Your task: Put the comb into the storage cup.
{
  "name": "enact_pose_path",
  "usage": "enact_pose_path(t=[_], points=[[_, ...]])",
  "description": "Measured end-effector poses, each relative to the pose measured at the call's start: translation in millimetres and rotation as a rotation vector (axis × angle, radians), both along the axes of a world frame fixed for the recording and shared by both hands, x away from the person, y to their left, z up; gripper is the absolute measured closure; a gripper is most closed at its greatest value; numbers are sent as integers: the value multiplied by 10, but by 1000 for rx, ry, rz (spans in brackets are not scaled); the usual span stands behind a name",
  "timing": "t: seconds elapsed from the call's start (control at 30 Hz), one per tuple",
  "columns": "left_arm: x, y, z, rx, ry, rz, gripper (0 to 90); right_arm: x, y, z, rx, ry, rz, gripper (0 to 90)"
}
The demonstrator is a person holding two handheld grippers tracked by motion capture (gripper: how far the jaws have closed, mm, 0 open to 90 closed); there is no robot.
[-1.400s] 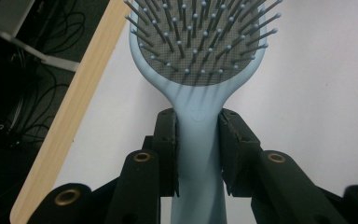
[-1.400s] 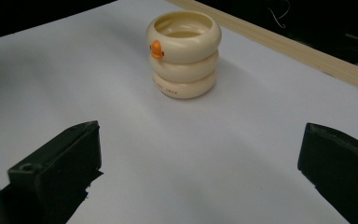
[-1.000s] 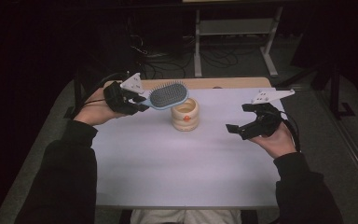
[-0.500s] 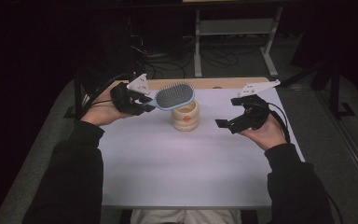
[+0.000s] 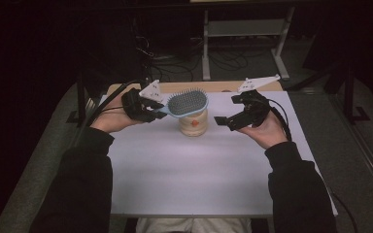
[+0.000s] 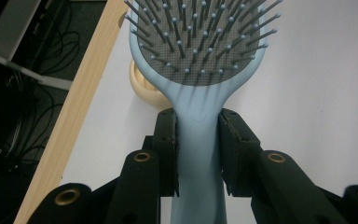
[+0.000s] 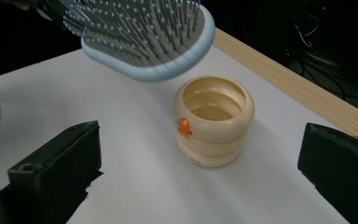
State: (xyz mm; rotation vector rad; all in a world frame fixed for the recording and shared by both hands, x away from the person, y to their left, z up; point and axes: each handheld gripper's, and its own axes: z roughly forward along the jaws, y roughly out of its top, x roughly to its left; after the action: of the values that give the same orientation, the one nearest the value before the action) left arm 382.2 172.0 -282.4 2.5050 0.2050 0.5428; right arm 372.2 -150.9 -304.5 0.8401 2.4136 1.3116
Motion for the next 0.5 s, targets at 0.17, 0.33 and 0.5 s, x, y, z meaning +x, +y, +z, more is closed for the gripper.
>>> enact_pose_path(t=[0.17,0.33,0.5], points=[[-2,-44,-28,-10,-15,-1,702,48,50,22,11,-3,6,0],[5,-100,-61,-9,-21,-11,702,80,97,32,31,-3,14,0],[11,-129,-90,-25,-27,-15,702,116,132,46,65,2,26,0]])
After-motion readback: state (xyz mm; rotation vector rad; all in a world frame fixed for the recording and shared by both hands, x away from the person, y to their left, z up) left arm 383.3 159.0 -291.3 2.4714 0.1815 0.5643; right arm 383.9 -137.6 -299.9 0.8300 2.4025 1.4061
